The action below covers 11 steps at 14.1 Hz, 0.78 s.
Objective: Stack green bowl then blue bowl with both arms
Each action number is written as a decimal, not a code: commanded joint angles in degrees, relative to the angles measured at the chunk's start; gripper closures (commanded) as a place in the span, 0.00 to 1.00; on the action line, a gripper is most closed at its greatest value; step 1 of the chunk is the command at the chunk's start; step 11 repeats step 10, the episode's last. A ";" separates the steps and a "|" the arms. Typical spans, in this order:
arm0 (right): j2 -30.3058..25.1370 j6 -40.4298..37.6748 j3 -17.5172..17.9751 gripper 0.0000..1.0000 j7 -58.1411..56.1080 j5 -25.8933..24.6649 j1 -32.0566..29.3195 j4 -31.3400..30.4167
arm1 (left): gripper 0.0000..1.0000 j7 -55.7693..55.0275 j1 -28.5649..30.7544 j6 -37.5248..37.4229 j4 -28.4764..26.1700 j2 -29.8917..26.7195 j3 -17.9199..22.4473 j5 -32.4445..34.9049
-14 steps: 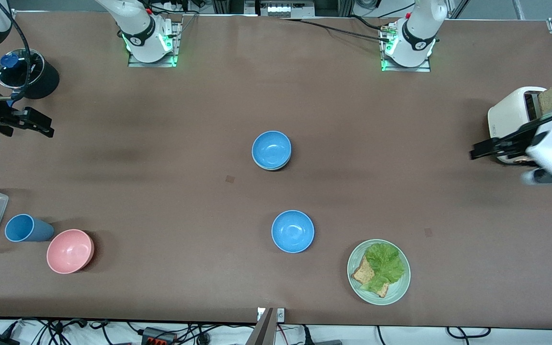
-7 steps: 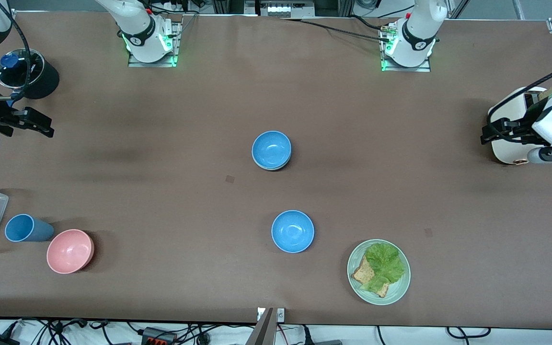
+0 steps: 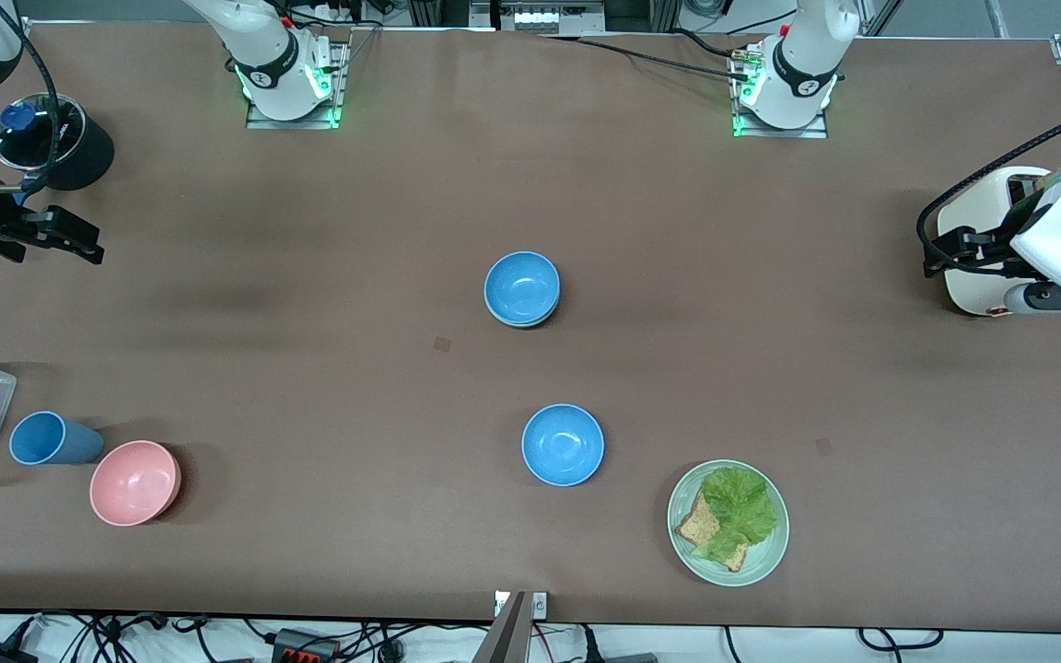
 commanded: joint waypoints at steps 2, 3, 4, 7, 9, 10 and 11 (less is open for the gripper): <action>-1.58 0.00 -0.01 0.00 -0.99 1.05 -0.17 -1.25 | 0.00 0.97 0.59 -0.43 0.85 0.31 0.13 -1.69; -1.58 0.00 -0.01 0.00 -0.99 1.05 -0.17 -1.25 | 0.00 0.97 0.59 -0.43 0.76 0.39 0.13 -1.69; -1.58 0.00 -0.01 0.00 -0.99 1.05 -0.17 -1.25 | 0.00 0.88 0.59 -0.43 0.76 0.39 0.04 -1.78; -1.58 0.00 -0.01 0.00 -0.99 1.05 -0.17 -1.25 | 0.00 0.88 0.59 -0.43 0.85 0.66 -0.05 -1.78; -1.58 0.00 -0.01 0.00 -0.90 1.05 -0.17 -1.25 | 0.00 0.88 0.67 -0.43 0.85 0.74 -0.05 -1.96; -1.58 0.09 -0.01 0.00 -0.98 1.05 -0.17 -1.25 | 0.00 0.97 0.67 -0.34 0.76 0.75 0.13 -3.00; -1.58 0.09 -0.01 0.00 -0.98 1.05 -0.17 -1.25 | 0.00 0.97 0.67 -0.34 0.76 0.75 0.13 -3.00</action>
